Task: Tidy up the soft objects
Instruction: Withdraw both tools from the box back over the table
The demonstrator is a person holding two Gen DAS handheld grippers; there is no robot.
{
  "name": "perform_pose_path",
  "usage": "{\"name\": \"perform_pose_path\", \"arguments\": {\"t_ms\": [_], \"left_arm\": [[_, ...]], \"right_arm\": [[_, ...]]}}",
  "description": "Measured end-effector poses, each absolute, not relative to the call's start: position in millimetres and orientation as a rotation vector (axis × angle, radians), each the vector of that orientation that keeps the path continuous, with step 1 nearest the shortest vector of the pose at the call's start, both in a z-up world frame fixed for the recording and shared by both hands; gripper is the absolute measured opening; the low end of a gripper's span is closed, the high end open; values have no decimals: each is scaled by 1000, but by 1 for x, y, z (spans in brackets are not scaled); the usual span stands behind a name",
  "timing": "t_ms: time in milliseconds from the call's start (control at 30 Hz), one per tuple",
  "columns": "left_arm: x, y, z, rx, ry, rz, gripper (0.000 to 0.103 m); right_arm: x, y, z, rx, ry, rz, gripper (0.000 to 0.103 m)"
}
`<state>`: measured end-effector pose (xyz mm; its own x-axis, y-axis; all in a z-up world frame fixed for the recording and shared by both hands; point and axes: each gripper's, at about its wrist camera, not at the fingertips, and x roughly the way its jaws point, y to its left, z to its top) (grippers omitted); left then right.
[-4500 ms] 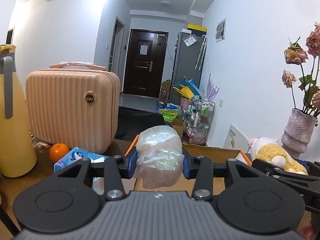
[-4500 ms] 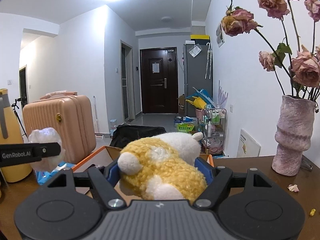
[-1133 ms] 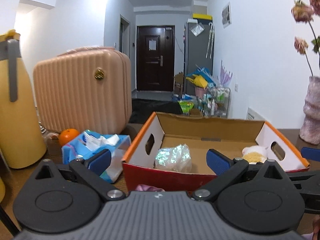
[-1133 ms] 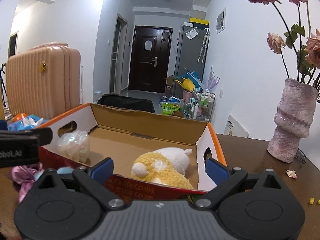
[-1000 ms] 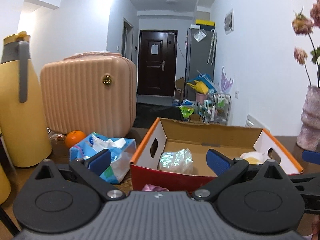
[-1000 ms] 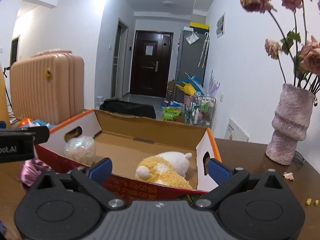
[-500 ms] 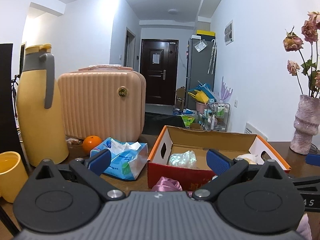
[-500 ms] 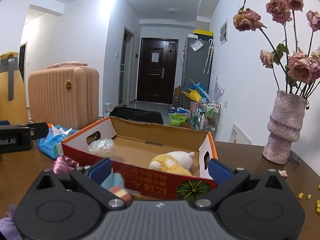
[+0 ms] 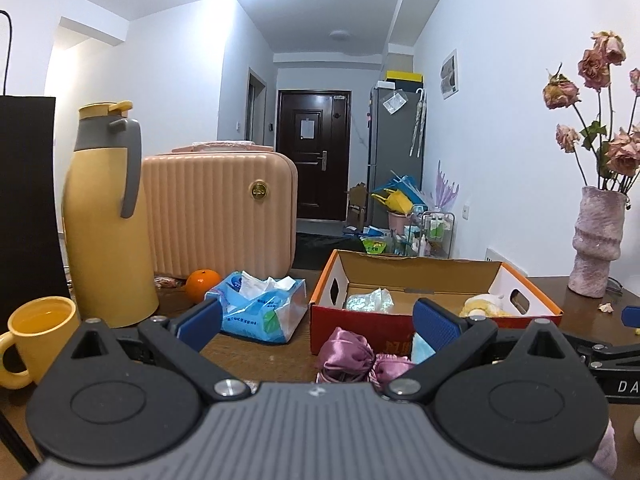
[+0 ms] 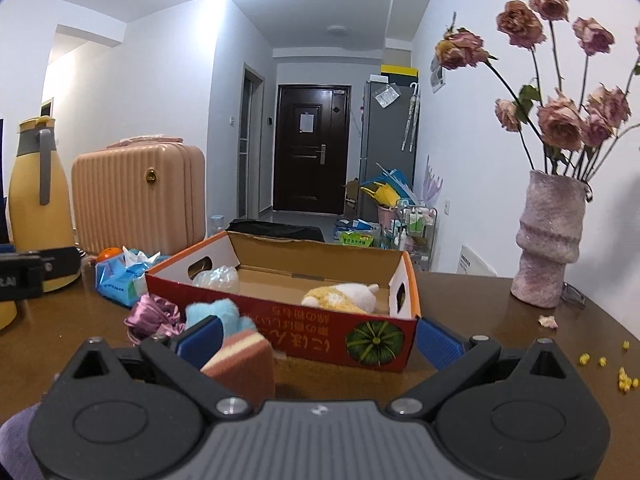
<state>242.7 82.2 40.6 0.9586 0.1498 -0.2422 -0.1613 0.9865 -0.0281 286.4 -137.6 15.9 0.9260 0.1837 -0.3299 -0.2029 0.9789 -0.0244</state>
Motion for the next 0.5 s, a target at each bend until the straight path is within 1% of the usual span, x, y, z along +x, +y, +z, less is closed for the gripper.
{"name": "perform_pose_path", "arguments": {"t_ms": [500], "left_arm": [[203,73,30,-30,265,129,103]], "right_arm": [[252,-149,15,-43,326,214,103]]}}
